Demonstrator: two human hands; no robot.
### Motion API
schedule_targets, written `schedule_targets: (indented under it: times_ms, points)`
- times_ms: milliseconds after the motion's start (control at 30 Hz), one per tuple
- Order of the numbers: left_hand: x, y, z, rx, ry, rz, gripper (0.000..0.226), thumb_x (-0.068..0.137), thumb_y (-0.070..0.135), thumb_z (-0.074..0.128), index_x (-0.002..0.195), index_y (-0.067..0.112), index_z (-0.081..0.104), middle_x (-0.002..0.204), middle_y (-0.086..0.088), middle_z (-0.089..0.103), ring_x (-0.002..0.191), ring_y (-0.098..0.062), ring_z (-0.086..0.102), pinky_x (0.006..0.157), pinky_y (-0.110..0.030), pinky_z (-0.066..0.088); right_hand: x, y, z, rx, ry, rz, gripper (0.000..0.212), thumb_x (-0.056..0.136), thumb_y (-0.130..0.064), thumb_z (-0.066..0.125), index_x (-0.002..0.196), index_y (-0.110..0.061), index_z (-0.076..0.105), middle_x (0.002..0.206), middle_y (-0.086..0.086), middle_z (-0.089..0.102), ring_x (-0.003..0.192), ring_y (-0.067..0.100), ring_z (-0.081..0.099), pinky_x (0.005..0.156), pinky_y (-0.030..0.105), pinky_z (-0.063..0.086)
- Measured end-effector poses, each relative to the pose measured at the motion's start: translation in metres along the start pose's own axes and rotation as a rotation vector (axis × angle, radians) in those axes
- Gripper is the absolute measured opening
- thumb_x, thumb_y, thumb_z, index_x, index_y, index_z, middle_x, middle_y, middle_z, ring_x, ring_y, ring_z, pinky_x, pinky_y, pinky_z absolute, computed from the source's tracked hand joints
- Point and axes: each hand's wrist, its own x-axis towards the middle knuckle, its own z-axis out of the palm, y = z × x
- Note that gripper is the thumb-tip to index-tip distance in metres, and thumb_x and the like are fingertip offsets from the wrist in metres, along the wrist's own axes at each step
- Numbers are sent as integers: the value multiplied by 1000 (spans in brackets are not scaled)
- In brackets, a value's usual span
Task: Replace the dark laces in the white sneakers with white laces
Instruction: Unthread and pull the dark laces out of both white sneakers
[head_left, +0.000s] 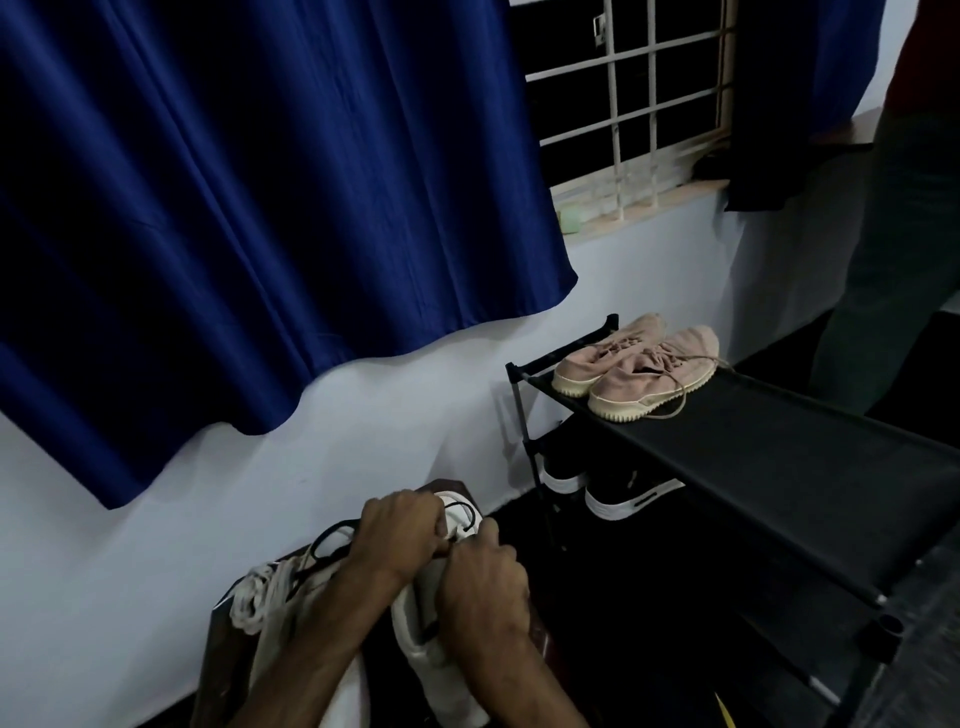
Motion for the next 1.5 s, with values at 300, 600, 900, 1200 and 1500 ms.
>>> schedule_targets:
  times_ms: [300, 600, 900, 1200, 1500]
  points:
    - [-12, -71, -36, 328, 187, -182, 20, 90, 26, 59, 110, 22, 59, 113, 1, 63, 109, -23, 56, 92, -43, 37, 3, 2, 9, 18, -5, 6, 36, 98, -9, 32, 125, -7, 55, 129, 9, 43, 109, 24, 54, 79, 29, 46]
    - [-16, -52, -12, -352, 117, 53, 27, 90, 35, 60, 117, 36, 60, 116, 17, 61, 112, -10, 55, 94, -34, 42, 6, 1, 17, 1, -9, 0, 36, 98, -9, 31, 125, -9, 55, 129, 8, 43, 108, 24, 54, 72, 27, 41]
    - [8, -5, 2, 18, -31, 38, 22, 86, 37, 58, 98, 22, 68, 109, 1, 67, 101, -23, 63, 82, -29, 44, 7, -5, 8, 13, 2, -18, 16, 80, -17, 67, 94, -10, 71, 100, 10, 58, 77, 26, 63, 52, 28, 34]
    - [-18, -108, -25, 115, 487, -102, 32, 63, -3, 79, 72, 19, 57, 72, 1, 57, 63, -26, 58, 57, -35, 35, 3, 1, 16, -1, 14, -20, 35, 98, -9, 31, 124, -9, 55, 127, 9, 44, 107, 24, 55, 78, 29, 46]
    - [-5, -56, 14, -1183, -63, -58, 14, 98, 14, 55, 107, 25, 58, 101, 1, 71, 98, -18, 64, 91, -31, 47, 8, 1, 24, -43, -1, -12, 35, 98, -10, 31, 124, -10, 55, 127, 7, 44, 107, 23, 55, 74, 28, 44]
